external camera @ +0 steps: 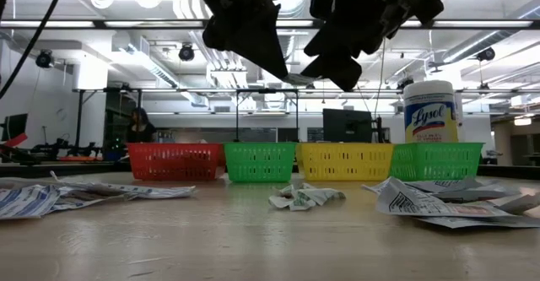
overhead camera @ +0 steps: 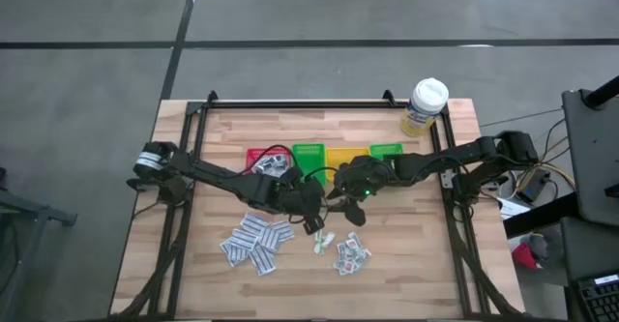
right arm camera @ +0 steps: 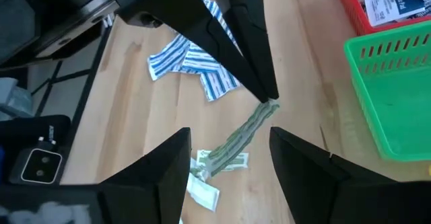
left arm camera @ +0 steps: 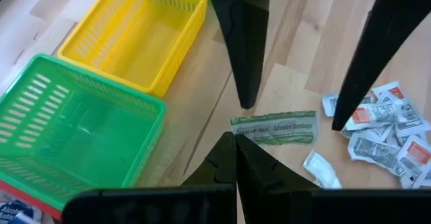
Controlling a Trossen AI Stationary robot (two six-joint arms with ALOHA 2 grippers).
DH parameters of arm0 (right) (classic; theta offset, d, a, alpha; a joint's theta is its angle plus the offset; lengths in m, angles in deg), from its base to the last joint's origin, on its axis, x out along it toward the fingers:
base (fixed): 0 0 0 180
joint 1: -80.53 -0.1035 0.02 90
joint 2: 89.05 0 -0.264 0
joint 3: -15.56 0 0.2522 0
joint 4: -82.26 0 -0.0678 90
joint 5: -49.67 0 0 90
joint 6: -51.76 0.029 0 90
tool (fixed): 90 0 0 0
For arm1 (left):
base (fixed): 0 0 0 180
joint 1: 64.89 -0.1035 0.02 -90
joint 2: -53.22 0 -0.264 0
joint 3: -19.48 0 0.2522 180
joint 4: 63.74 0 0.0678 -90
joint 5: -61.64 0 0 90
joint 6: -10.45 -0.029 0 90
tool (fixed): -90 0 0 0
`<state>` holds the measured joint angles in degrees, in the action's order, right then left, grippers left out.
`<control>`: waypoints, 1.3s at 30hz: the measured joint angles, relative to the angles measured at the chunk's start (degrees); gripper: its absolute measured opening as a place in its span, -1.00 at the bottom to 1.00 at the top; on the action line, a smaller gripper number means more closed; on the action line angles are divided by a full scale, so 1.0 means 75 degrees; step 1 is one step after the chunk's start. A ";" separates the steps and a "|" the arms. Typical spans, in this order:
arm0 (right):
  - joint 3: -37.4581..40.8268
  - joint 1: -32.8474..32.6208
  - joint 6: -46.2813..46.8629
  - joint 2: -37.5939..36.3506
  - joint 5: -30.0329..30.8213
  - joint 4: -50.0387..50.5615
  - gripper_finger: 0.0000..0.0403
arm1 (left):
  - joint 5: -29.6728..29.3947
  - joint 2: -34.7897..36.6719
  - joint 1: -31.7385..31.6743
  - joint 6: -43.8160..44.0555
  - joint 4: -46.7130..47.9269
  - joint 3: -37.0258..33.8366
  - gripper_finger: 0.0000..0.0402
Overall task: Pick & Place First Aid Supplies
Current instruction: Put the green bandage into the right green basket
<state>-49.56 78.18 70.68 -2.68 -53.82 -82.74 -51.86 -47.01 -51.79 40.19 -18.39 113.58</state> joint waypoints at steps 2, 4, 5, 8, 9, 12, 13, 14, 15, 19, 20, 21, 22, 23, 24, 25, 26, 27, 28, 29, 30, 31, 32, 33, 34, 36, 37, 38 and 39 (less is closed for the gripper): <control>0.0003 0.0000 0.0002 0.0000 0.0000 -0.0006 -0.01 | -0.0003 0.0000 0.0009 -0.0007 -0.0024 0.0000 -1.00; 0.0012 0.0000 0.0025 0.0000 0.0003 -0.0006 -0.01 | -0.0019 0.0000 0.0015 -0.0026 -0.0044 0.0003 -1.00; 0.0012 0.0000 0.0046 0.0000 0.0008 -0.0006 -0.01 | -0.0022 0.0000 0.0017 -0.0042 -0.0078 0.0003 -1.00; 0.0017 0.0000 0.0072 0.0000 0.0020 -0.0006 -0.01 | -0.0028 0.0000 0.0019 -0.0083 -0.0160 0.0014 -1.00; 0.0021 0.0000 0.0080 0.0000 0.0020 -0.0006 -0.01 | -0.0028 0.0000 0.0020 -0.0096 -0.0162 0.0018 -1.00; 0.0029 0.0000 0.0082 0.0000 0.0020 -0.0006 -0.01 | -0.0069 0.0000 0.0020 -0.0108 -0.0160 0.0038 -1.00; 0.0029 0.0000 0.0085 0.0000 0.0020 -0.0006 -0.01 | -0.0075 0.0000 0.0020 -0.0108 -0.0160 0.0047 -1.00; 0.0029 0.0000 0.0085 0.0000 0.0020 -0.0006 -0.01 | -0.0105 0.0000 0.0020 -0.0112 -0.0161 0.0061 -1.00; 0.0029 0.0000 0.0085 0.0000 0.0020 -0.0007 -0.01 | -0.0166 0.0000 0.0020 -0.0132 -0.0162 0.0075 -1.00; 0.0029 0.0000 0.0082 0.0000 0.0092 -0.0009 -0.02 | -0.0228 0.0000 0.0020 -0.0287 -0.0419 0.0141 -1.00; 0.0029 0.0000 0.0083 0.0000 0.0161 -0.0008 -0.02 | -0.0229 0.0000 0.0020 -0.0349 -0.0493 0.0146 -1.00; 0.0029 0.0000 0.0082 0.0000 0.0198 0.0000 -0.04 | -0.0229 0.0000 0.0020 -0.0381 -0.0551 0.0146 -1.00; 0.0029 0.0003 0.0082 0.0000 0.0201 0.0011 -0.06 | -0.0229 0.0000 0.0020 -0.0391 -0.0587 0.0146 -1.00; 0.0029 0.0003 0.0073 0.0000 0.0204 0.0012 -0.09 | -0.0226 0.0000 0.0020 -0.0392 -0.0591 0.0146 -1.00; 0.0029 0.0003 0.0052 0.0000 0.0204 0.0012 -0.13 | -0.0226 0.0000 0.0020 -0.0393 -0.0585 0.0146 -1.00; 0.0029 0.0000 0.0037 0.0000 0.0204 0.0016 -0.18 | -0.0229 0.0000 0.0020 -0.0393 -0.0588 0.0146 -1.00; 0.0029 0.0000 0.0021 0.0000 0.0201 0.0023 -0.23 | -0.0227 0.0000 0.0020 -0.0393 -0.0586 0.0146 -1.00; 0.0029 0.0000 0.0013 0.0000 0.0201 0.0033 -0.30 | -0.0228 0.0000 0.0020 -0.0393 -0.0583 0.0146 -1.00; 0.0029 0.0000 -0.0016 0.0000 0.0204 0.0036 -0.36 | -0.0226 0.0000 0.0020 -0.0393 -0.0576 0.0146 -1.00; 0.0031 0.0003 -0.0067 0.0000 0.0206 0.0038 -0.43 | -0.0226 0.0000 0.0020 -0.0393 -0.0562 0.0146 -1.00; 0.0032 0.0001 -0.0125 0.0000 0.0207 0.0046 -0.51 | -0.0226 0.0000 0.0020 -0.0396 -0.0554 0.0146 -1.00; 0.0032 0.0000 -0.0163 0.0000 0.0204 0.0059 -0.58 | -0.0226 0.0000 0.0020 -0.0396 -0.0557 0.0146 -1.00; 0.0032 0.0000 -0.0186 0.0000 0.0207 0.0079 -0.66 | -0.0226 0.0000 0.0020 -0.0396 -0.0553 0.0146 -1.00; 0.0032 0.0000 -0.0243 0.0000 0.0206 0.0106 -0.74 | -0.0226 0.0000 0.0020 -0.0396 -0.0553 0.0146 -1.00; 0.0032 0.0001 -0.0308 0.0000 0.0210 0.0147 -0.82 | -0.0223 0.0000 0.0020 -0.0396 -0.0553 0.0146 -1.00; 0.0035 0.0001 -0.0388 0.0000 0.0221 0.0195 -0.92 | -0.0217 0.0000 0.0023 -0.0398 -0.0550 0.0143 -1.00; 0.0035 0.0000 -0.0383 0.0000 0.0221 0.0198 -0.93 | -0.0217 0.0000 0.0025 -0.0399 -0.0551 0.0143 -1.00; 0.0035 0.0000 -0.0382 0.0000 0.0221 0.0198 -0.94 | -0.0216 0.0000 0.0027 -0.0402 -0.0553 0.0143 -1.00; 0.0035 0.0000 -0.0388 0.0000 0.0221 0.0198 -0.95 | -0.0214 0.0000 0.0026 -0.0423 -0.0553 0.0143 -1.00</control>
<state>-49.29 78.18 67.77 -2.68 -52.16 -81.26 -53.47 -47.01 -51.59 37.01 -22.54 114.65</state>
